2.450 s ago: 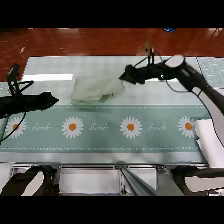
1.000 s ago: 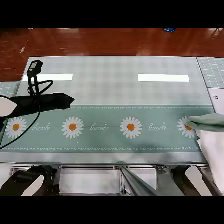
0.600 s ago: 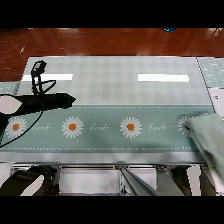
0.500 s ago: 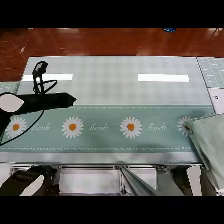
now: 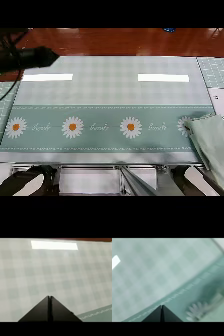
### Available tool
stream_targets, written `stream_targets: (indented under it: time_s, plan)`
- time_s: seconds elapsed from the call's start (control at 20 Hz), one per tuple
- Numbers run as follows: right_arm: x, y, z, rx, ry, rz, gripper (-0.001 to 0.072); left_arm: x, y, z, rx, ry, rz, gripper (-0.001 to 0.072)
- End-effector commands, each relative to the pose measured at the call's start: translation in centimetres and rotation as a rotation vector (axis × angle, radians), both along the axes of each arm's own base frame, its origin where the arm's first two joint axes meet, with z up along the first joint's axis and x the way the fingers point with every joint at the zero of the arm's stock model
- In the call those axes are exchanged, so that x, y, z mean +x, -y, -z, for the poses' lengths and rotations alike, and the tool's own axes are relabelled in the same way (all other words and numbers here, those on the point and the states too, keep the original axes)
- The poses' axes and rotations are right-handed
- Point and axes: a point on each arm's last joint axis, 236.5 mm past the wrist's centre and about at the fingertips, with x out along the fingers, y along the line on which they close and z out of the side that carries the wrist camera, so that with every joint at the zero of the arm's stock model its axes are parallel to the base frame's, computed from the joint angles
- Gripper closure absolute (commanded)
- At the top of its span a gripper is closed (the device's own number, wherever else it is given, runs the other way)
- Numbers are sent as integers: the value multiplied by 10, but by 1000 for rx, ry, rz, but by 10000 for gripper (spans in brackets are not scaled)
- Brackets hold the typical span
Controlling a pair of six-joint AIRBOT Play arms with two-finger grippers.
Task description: Fold the shirts.
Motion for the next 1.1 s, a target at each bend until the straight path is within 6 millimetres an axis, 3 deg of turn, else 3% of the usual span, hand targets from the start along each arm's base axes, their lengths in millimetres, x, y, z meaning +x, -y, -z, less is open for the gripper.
stream_targets:
  time_s: [0.0,0.1,0.15,0.25,0.35,0.5,1.05]
  plan:
    - [80,-132,-10,-60,158,-389,684,2,3,1,108,-63,25,689]
    - [81,-174,45,-214,1,-544,684,-7,4,52,137,-197,16,688]
    - [79,-185,72,-291,-86,-586,684,-13,4,80,138,-264,12,688]
    - [77,-187,118,-446,-235,-602,684,-22,-7,124,177,-348,-4,688]
    - [77,-190,144,-507,-304,-611,684,-25,-18,137,180,-382,-25,688]
    - [79,-201,153,-501,-306,-634,684,-26,-22,136,179,-388,-32,687]
    - [80,-196,152,-520,-310,-629,684,-27,-22,141,181,-404,-29,687]
